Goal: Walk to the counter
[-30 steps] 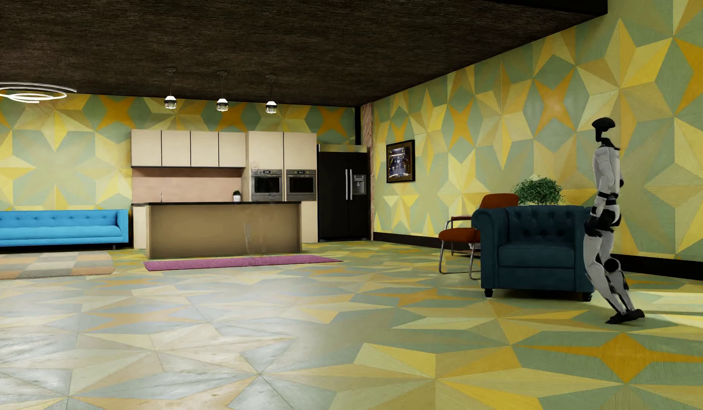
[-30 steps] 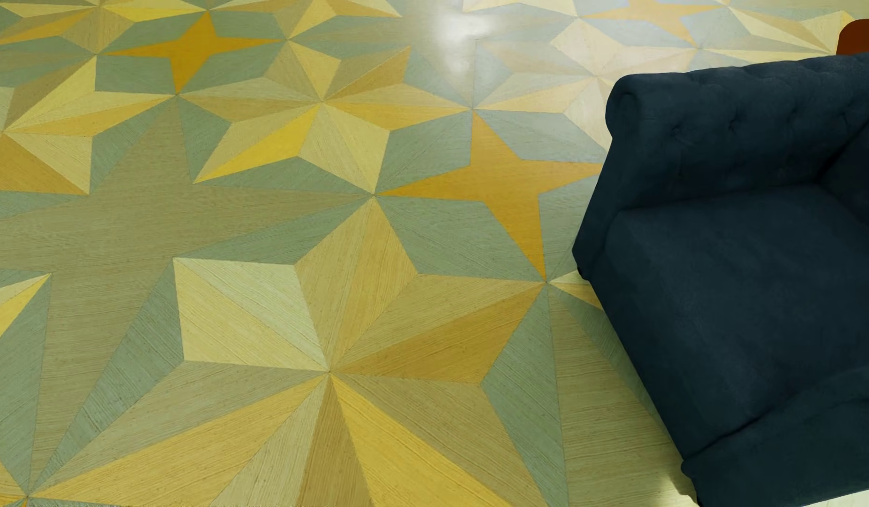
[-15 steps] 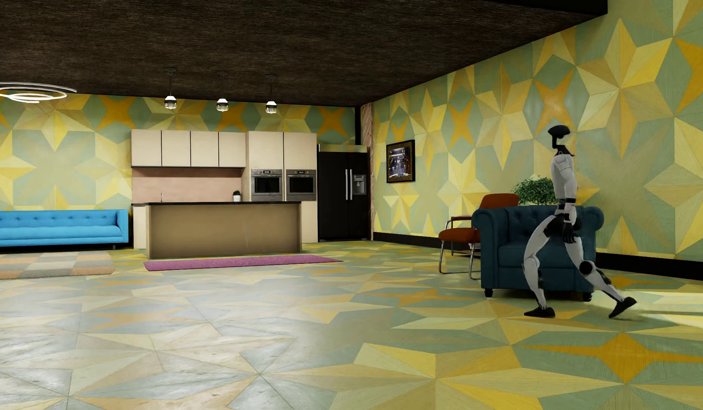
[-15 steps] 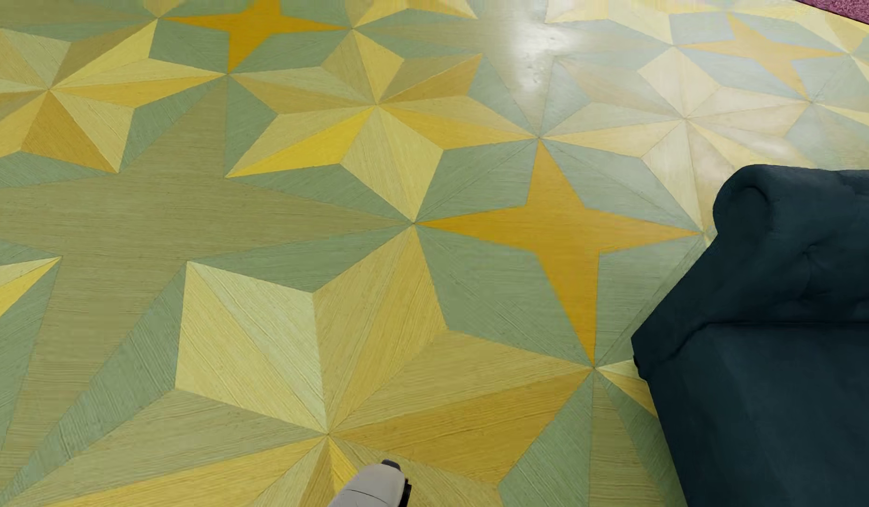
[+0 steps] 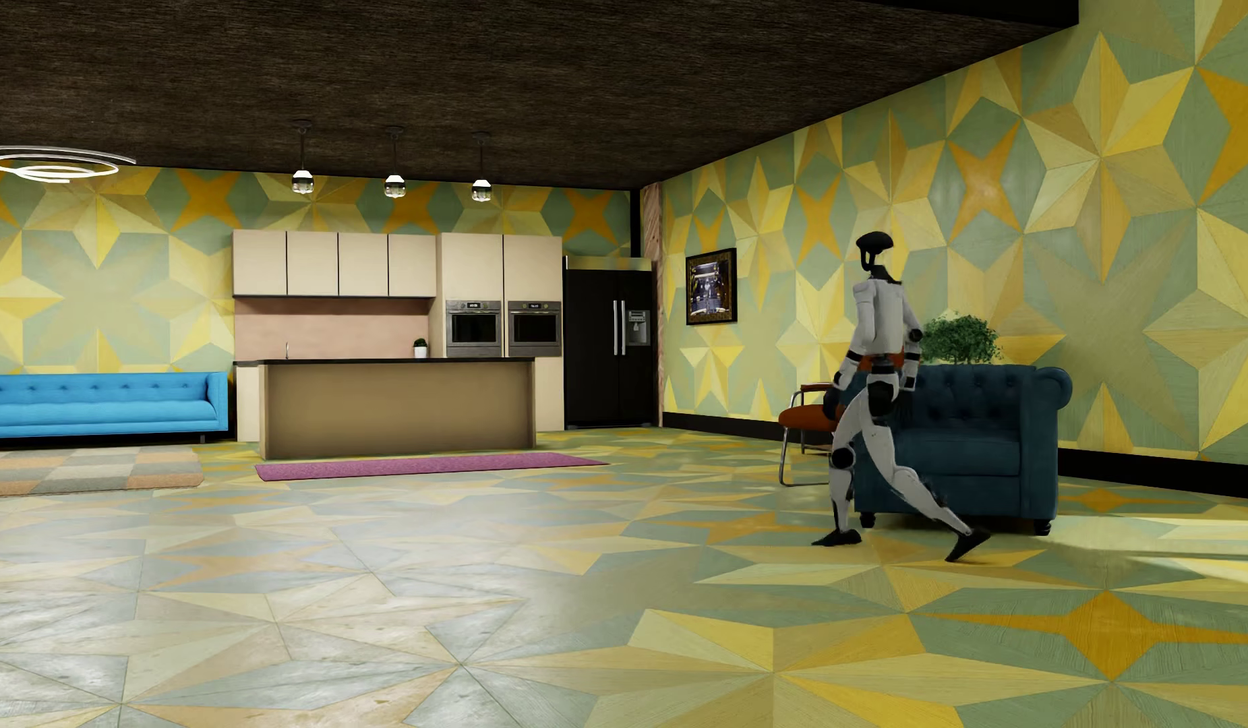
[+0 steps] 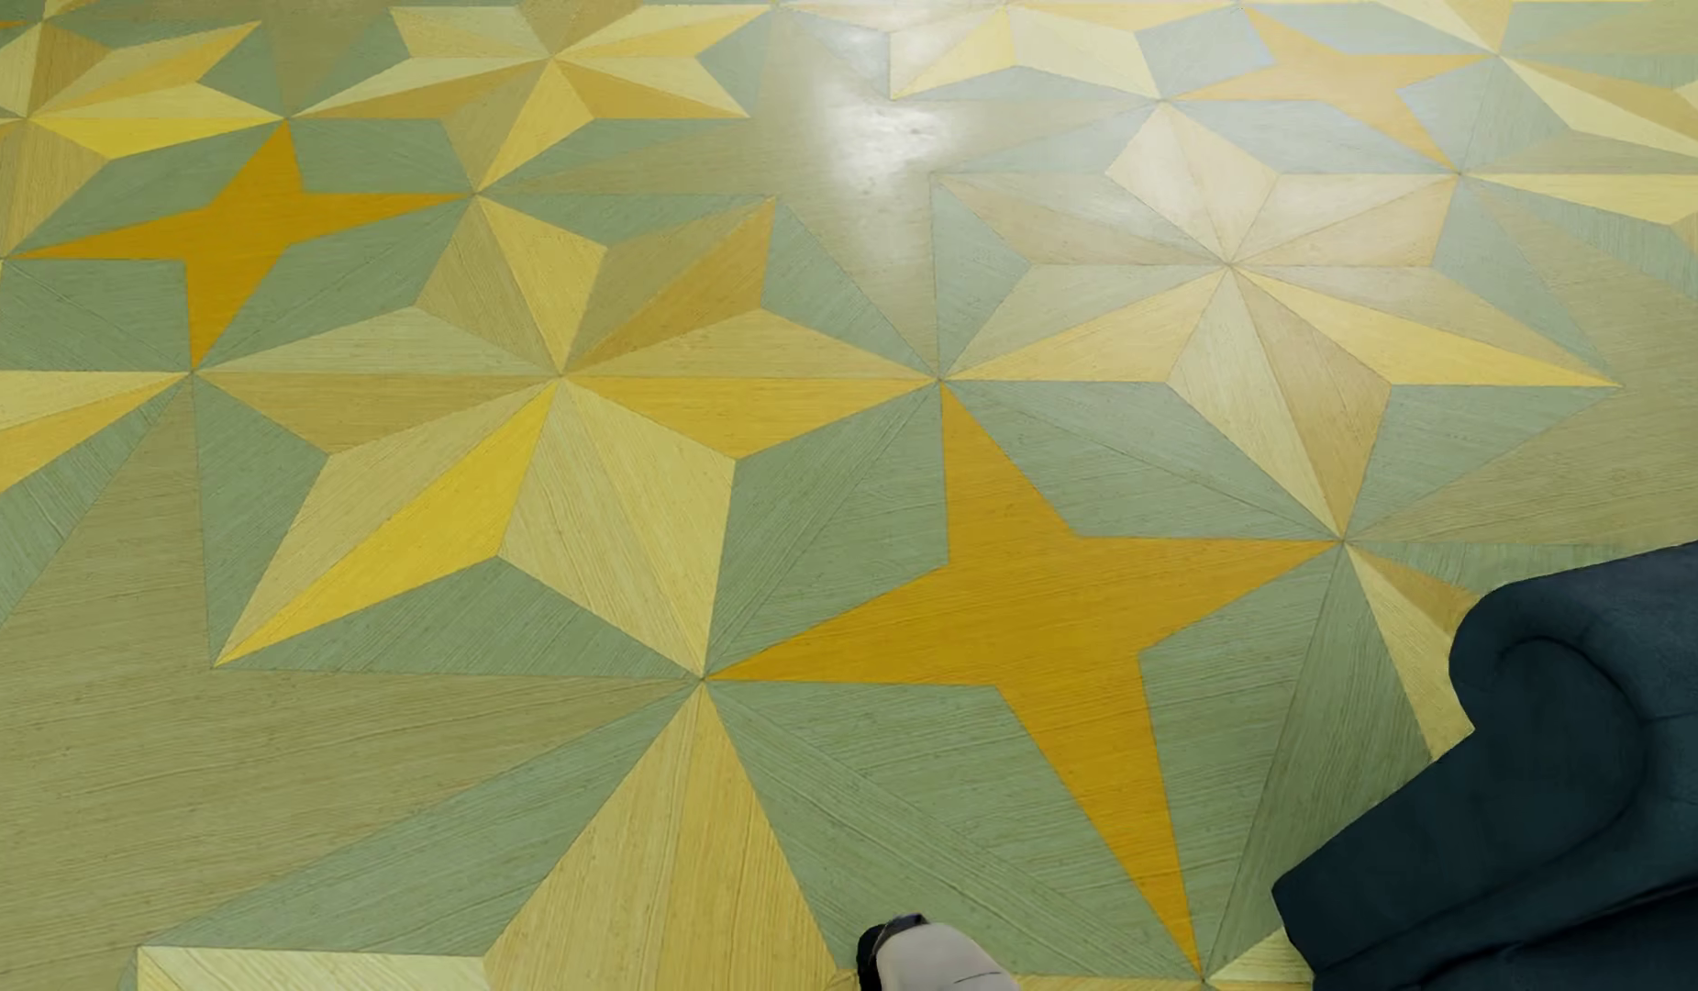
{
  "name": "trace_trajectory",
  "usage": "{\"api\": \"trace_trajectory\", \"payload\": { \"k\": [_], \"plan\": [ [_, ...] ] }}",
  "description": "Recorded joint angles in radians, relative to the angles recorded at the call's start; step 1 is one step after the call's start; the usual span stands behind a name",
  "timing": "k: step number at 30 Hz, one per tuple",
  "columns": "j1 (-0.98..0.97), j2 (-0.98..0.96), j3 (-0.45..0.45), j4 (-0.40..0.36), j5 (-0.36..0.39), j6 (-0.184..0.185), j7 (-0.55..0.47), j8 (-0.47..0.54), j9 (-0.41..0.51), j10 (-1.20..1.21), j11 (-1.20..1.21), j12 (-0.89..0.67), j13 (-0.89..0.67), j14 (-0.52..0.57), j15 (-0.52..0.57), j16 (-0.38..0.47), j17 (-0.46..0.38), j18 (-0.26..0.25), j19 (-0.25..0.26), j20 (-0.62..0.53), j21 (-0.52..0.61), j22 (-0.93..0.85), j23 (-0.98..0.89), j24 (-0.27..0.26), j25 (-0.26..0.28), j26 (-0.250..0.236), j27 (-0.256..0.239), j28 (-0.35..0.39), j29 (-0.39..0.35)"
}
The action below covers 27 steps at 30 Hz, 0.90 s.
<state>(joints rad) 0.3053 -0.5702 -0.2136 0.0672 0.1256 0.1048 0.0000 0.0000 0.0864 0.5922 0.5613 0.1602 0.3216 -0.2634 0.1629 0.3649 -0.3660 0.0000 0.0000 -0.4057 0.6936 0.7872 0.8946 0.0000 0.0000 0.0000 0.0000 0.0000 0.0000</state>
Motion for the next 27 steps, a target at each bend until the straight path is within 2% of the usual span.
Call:
{"api": "trace_trajectory", "payload": {
  "k": [1, 2, 3, 5, 6, 8, 10, 12, 14, 16, 17, 18, 19, 20, 21, 22, 23, 24, 25, 26, 27],
  "plan": [
    [-0.024, 0.005, 0.012, 0.027, 0.026, 0.022, 0.0, 0.0, -0.001, 0.113, 0.067, 0.016, -0.005, 0.146, 0.098, -0.015, 0.002, 0.0, 0.0, 0.002, 0.01, 0.024, 0.017, 0.0, 0.0, 0.0, 0.0, 0.0, 0.0],
    [-0.091, 0.043, 0.042, 0.048, 0.057, 0.032, 0.0, 0.0, -0.003, 0.288, 0.109, 0.035, -0.016, 0.302, 0.104, -0.024, 0.004, 0.0, 0.0, -0.012, 0.017, 0.051, 0.032, 0.0, 0.0, 0.0, 0.0, 0.0, 0.0],
    [-0.2, 0.097, 0.077, 0.067, 0.088, 0.036, 0.0, 0.0, -0.006, 0.491, 0.116, 0.049, -0.028, 0.357, 0.073, -0.024, 0.005, 0.0, 0.0, -0.038, 0.008, 0.069, 0.027, 0.0, 0.0, 0.0, 0.0, 0.0, 0.0],
    [-0.39, 0.293, 0.175, 0.079, 0.111, 0.023, 0.0, 0.0, 0.022, 0.75, 0.049, 0.068, -0.071, 0.157, -0.056, -0.024, 0.008, 0.0, 0.0, -0.074, -0.028, 0.077, 0.011, 0.0, 0.0, 0.0, 0.0, 0.0, 0.0],
    [-0.482, 0.388, 0.234, 0.066, 0.102, 0.002, 0.0, 0.0, 0.028, 0.76, 0.01, 0.08, -0.102, 0.069, -0.132, -0.023, 0.006, 0.0, 0.0, -0.083, -0.04, 0.082, 0.0, 0.0, 0.0, 0.0, 0.0, 0.0, 0.0],
    [-0.616, 0.575, 0.35, 0.056, 0.079, -0.031, 0.0, 0.0, 0.03, 0.574, -0.077, 0.121, -0.153, 0.016, -0.296, -0.014, -0.02, 0.0, 0.0, -0.086, -0.051, 0.074, -0.069, 0.0, 0.0, 0.0, 0.0, 0.0, 0.0],
    [-0.699, 0.734, 0.412, 0.056, 0.05, -0.049, 0.0, 0.0, 0.021, 0.25, -0.146, 0.151, -0.211, 0.081, -0.456, -0.009, -0.037, 0.0, 0.0, -0.071, -0.102, 0.079, -0.116, 0.0, 0.0, 0.0, 0.0, 0.0, 0.0],
    [-0.745, 0.824, 0.449, 0.064, 0.038, -0.054, 0.0, 0.0, -0.013, -0.045, -0.157, 0.159, -0.265, 0.172, -0.538, -0.012, -0.049, 0.0, 0.0, -0.073, -0.148, 0.113, -0.137, 0.0, 0.0, 0.0, 0.0, 0.0, 0.0],
    [-0.774, 0.889, 0.48, 0.052, 0.011, -0.066, 0.0, 0.0, -0.021, -0.046, -0.115, 0.164, -0.273, 0.151, -0.476, -0.015, -0.055, 0.0, 0.0, -0.077, -0.174, 0.146, -0.162, 0.0, 0.0, 0.0, 0.0, 0.0, 0.0],
    [-0.771, 0.889, 0.504, 0.012, -0.042, -0.093, 0.0, 0.0, -0.038, 0.103, 0.074, 0.172, -0.221, 0.178, -0.273, -0.017, -0.027, 0.0, 0.0, -0.09, -0.211, 0.193, -0.157, 0.0, 0.0, 0.0, 0.0, 0.0, 0.0],
    [-0.752, 0.827, 0.496, -0.017, -0.071, -0.11, 0.0, 0.0, -0.042, 0.171, 0.262, 0.174, -0.193, 0.164, -0.136, -0.023, -0.001, 0.0, 0.0, -0.079, -0.218, 0.218, -0.125, 0.0, 0.0, 0.0, 0.0, 0.0, 0.0],
    [-0.696, 0.735, 0.472, -0.045, -0.088, -0.117, 0.0, 0.0, -0.031, 0.198, 0.488, 0.171, -0.173, 0.119, -0.06, -0.029, 0.013, 0.0, 0.0, -0.066, -0.194, 0.23, -0.099, 0.0, 0.0, 0.0, 0.0, 0.0, 0.0],
    [-0.611, 0.611, 0.446, -0.074, -0.11, -0.132, 0.0, 0.0, -0.01, 0.181, 0.763, 0.161, -0.165, 0.072, -0.076, -0.031, 0.021, 0.0, 0.0, -0.075, -0.163, 0.231, -0.083, 0.0, 0.0, 0.0, 0.0, 0.0, 0.0],
    [-0.529, 0.5, 0.385, -0.064, -0.093, -0.115, 0.0, 0.0, -0.004, 0.135, 0.788, 0.146, -0.157, 0.063, -0.061, -0.025, 0.026, 0.0, 0.0, -0.085, -0.112, 0.211, -0.063, 0.0, 0.0, 0.0, 0.0, 0.0, 0.0],
    [-0.45, 0.403, 0.321, -0.056, -0.077, -0.097, 0.0, 0.0, 0.005, 0.088, 0.752, 0.13, -0.145, 0.056, -0.031, -0.02, 0.031, 0.0, 0.0, -0.09, -0.077, 0.186, -0.04, 0.0, 0.0, 0.0, 0.0, 0.0, 0.0],
    [-0.367, 0.329, 0.264, -0.049, -0.062, -0.079, 0.0, 0.0, 0.016, 0.036, 0.611, 0.112, -0.122, 0.048, 0.033, -0.012, 0.033, 0.0, 0.0, -0.095, -0.064, 0.152, -0.017, 0.0, 0.0, 0.0, 0.0, 0.0, 0.0],
    [-0.291, 0.268, 0.221, -0.044, -0.053, -0.068, 0.0, 0.0, 0.02, -0.012, 0.409, 0.092, -0.098, 0.037, 0.114, -0.003, 0.03, 0.0, 0.0, -0.09, -0.06, 0.113, 0.004, 0.0, 0.0, 0.0, 0.0, 0.0, 0.0],
    [-0.229, 0.224, 0.189, -0.044, -0.049, -0.062, 0.0, 0.0, 0.017, -0.046, 0.196, 0.076, -0.078, 0.026, 0.133, 0.005, 0.024, 0.0, 0.0, -0.067, -0.056, 0.066, 0.019, 0.0, 0.0, 0.0, 0.0, 0.0, 0.0],
    [-0.177, 0.198, 0.164, -0.04, -0.045, -0.056, 0.0, 0.0, 0.01, -0.065, 0.023, 0.065, -0.061, 0.008, 0.011, 0.015, 0.017, 0.0, 0.0, -0.038, -0.041, 0.017, 0.029, 0.0, 0.0, 0.0, 0.0, 0.0, 0.0],
    [-0.135, 0.178, 0.146, -0.033, -0.039, -0.051, 0.0, 0.0, 0.002, -0.067, -0.068, 0.055, -0.046, -0.011, -0.183, 0.025, 0.01, 0.0, 0.0, -0.01, -0.024, -0.018, 0.037, 0.0, 0.0, 0.0, 0.0, 0.0, 0.0],
    [-0.098, 0.159, 0.134, -0.027, -0.031, -0.043, 0.0, 0.0, -0.002, -0.053, -0.085, 0.054, -0.028, -0.019, -0.265, 0.032, 0.0, 0.0, 0.0, 0.014, -0.006, -0.039, 0.033, 0.0, 0.0, 0.0, 0.0, 0.0, 0.0]
  ]
}}
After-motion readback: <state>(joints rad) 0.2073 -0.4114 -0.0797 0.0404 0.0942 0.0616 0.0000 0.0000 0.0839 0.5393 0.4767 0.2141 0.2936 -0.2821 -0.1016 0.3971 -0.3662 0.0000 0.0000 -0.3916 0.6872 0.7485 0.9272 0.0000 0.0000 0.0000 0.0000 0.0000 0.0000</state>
